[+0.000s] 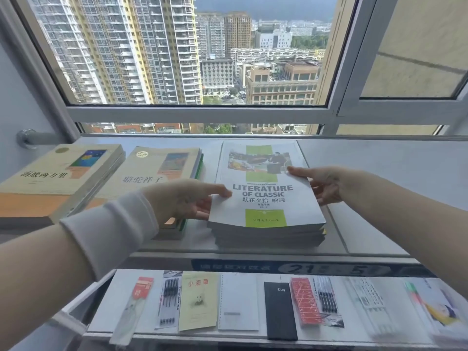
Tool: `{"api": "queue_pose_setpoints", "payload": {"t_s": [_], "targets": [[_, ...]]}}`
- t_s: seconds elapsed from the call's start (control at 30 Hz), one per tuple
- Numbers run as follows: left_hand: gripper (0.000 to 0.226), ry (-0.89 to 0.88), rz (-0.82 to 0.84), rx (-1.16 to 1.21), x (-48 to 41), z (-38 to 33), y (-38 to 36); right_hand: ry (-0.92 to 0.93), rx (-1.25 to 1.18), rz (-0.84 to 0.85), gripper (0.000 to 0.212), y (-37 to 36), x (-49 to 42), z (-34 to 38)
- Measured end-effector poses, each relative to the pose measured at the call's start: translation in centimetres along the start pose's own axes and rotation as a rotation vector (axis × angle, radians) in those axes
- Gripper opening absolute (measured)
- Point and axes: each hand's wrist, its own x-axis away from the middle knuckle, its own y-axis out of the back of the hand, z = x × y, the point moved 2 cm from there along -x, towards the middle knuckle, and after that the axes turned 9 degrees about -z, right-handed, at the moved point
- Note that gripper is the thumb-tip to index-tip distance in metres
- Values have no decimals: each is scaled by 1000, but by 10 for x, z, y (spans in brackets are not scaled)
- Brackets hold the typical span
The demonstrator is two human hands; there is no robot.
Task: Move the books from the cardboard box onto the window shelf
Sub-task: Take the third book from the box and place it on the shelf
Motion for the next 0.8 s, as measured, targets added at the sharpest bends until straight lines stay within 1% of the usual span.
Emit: {"api": "queue_pose_setpoints", "payload": {"t_s": [0.13,0.23,0.3,0.4,0.47,0.5,0.57,0.6,0.67,0.73,0.8], "targets": [[23,-29,-54,-66,1,1,1,109,64,-62,38,0,2,-1],[26,-61,-130,-147,7,1,0,232,149,-150,44,4,4,-2],[28,-97,-183,-193,10,0,-3,289,185,-178,49,5,2,-4],[37,-140,-220,-237,18,0,-6,324,234,-182,54,7,5,-7],[41,-206,-271,-292,26,-2,-7,340,269,-220,58,8,14,-9],[41,-268,-322,-335,30,-4,-7,361,321,-277,63,10,21,-10],[45,-455,-453,-413,43,-12,-11,435,489,-476,68,17,40,-17],[51,-589,-515,-466,52,-16,-15,476,570,-584,70,22,52,-24],[58,-901,-599,-677,75,-24,-31,545,717,-737,72,32,78,-42],[54,-1142,-608,-917,96,-21,-54,600,888,-822,66,39,105,-66],[50,-1272,-595,-1104,108,-8,-80,602,1008,-866,58,48,130,-95]]}}
